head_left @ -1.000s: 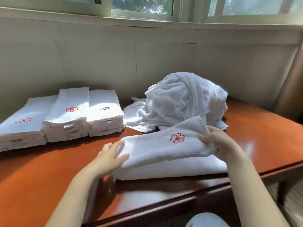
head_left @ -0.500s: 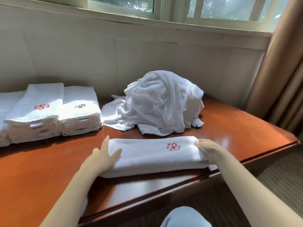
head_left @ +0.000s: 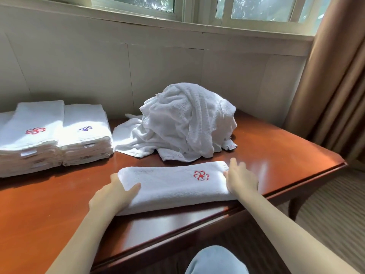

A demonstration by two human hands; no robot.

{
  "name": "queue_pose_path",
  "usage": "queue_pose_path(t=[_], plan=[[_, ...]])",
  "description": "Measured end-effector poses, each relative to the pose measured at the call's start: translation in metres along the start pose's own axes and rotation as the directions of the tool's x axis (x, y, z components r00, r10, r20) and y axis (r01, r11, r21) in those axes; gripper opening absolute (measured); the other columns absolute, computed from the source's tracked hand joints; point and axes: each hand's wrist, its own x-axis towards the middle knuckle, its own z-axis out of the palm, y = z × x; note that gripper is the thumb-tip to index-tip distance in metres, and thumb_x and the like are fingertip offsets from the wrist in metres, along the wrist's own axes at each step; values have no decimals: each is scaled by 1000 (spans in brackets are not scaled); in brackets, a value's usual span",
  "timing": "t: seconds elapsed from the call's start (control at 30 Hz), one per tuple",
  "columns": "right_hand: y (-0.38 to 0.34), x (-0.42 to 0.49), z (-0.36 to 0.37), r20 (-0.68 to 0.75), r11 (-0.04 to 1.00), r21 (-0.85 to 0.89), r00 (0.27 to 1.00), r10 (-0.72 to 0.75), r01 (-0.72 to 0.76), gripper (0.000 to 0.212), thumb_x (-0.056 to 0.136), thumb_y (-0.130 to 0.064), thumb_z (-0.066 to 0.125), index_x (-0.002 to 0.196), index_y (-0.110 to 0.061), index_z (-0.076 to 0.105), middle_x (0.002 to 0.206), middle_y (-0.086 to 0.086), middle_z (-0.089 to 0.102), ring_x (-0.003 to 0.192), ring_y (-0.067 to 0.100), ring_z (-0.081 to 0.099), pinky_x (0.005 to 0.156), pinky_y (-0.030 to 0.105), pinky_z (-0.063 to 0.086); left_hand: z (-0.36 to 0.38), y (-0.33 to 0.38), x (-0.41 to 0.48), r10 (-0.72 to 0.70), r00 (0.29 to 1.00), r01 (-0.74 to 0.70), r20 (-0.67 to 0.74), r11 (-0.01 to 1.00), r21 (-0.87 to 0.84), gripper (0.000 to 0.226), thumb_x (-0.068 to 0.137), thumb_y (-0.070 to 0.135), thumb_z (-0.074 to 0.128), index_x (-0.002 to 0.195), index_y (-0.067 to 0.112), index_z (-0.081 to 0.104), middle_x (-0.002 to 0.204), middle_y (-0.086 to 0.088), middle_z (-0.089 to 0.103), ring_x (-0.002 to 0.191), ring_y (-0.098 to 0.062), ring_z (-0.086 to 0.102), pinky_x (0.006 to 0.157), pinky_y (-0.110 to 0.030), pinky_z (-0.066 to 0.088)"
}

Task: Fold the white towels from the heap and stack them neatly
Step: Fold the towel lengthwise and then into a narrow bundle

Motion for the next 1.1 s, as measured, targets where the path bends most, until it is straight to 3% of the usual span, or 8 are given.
queue_pose_path(t=[0.1, 0.23, 0.3, 0.57, 0.8, 0.9, 1.0, 1.1], plan=[[-18, 0, -12, -64, 971, -182, 983, -172, 158, 35, 88, -13, 50, 123, -18, 42, 121, 9, 44, 104, 31, 47, 78, 36, 39, -4, -5, 0, 15, 997, -8, 73, 996, -84, 88, 82, 66, 52, 147, 20, 13, 136, -9, 52, 120, -34, 51, 90, -37, 42], [-65, -16, -16, 54, 806, 131, 807, -588, 578, 39, 98, -32, 44, 135, -22, 50, 144, 8, 42, 130, 28, 39, 104, 35, 33, -17, -17, 0, 140, 966, -59, 218, 939, -339, 114, 75, 48, 75, 153, 20, -2, 159, 2, 17, 141, -23, 29, 108, -34, 27], [-92, -35, -4, 132, 735, 233, 728, -673, 637, 46, 100, -42, 35, 143, -26, 39, 153, 6, 31, 140, 30, 26, 113, 41, 23, -20, -21, -2, 215, 945, -107, 245, 914, -391, 117, 71, 44, 81, 153, 22, 0, 157, 7, 17, 139, -16, 29, 104, -28, 28], [-78, -31, 27, 225, 855, 178, 826, -517, 487, 64, 92, -64, 22, 149, -37, 18, 160, -2, 9, 147, 22, 5, 117, 47, 1, -16, -28, -5, 305, 940, -216, 156, 882, -419, 108, 67, 35, 85, 150, 22, 17, 129, 9, 42, 112, -9, 43, 91, -22, 32], [-23, 5, 8, 188, 921, 123, 903, -387, 370, 50, 97, -54, 28, 136, -26, 42, 140, 1, 41, 137, 22, 27, 106, 43, 30, -26, -32, -5, 267, 935, -32, 233, 718, -695, 104, 72, 16, 83, 149, 32, 15, 120, -6, 59, 97, -22, 64, 70, -33, 54], [-31, 1, -2, 248, 936, -24, 909, -335, 351, 53, 92, -63, 28, 114, -23, 56, 116, 1, 55, 119, 26, 46, 92, 41, 37, -30, -30, 1, 89, 995, -10, 51, 579, -815, 97, 81, 13, 75, 151, 31, 9, 112, -21, 61, 83, -31, 60, 74, -48, 55], [-57, 3, -20, 425, 909, -92, 842, -333, 406, 51, 85, -69, 38, 70, -23, 51, 76, -7, 54, 75, 16, 51, 69, 32, 36, -24, -32, 7, -214, 964, -38, -160, 484, -874, 83, 91, 28, 63, 153, 19, 8, 130, -13, 53, 104, -24, 51, 87, -33, 43], [-87, 5, -22, 510, 885, 265, 724, -465, 382, 41, 84, -59, 55, 104, -24, 56, 100, -8, 58, 88, 11, 54, 80, 29, 44, -12, -26, -3, -217, 976, 91, 16, 344, -934, 94, 87, 35, 63, 152, 26, -5, 146, -4, 37, 123, -34, 49, 104, -45, 42]])
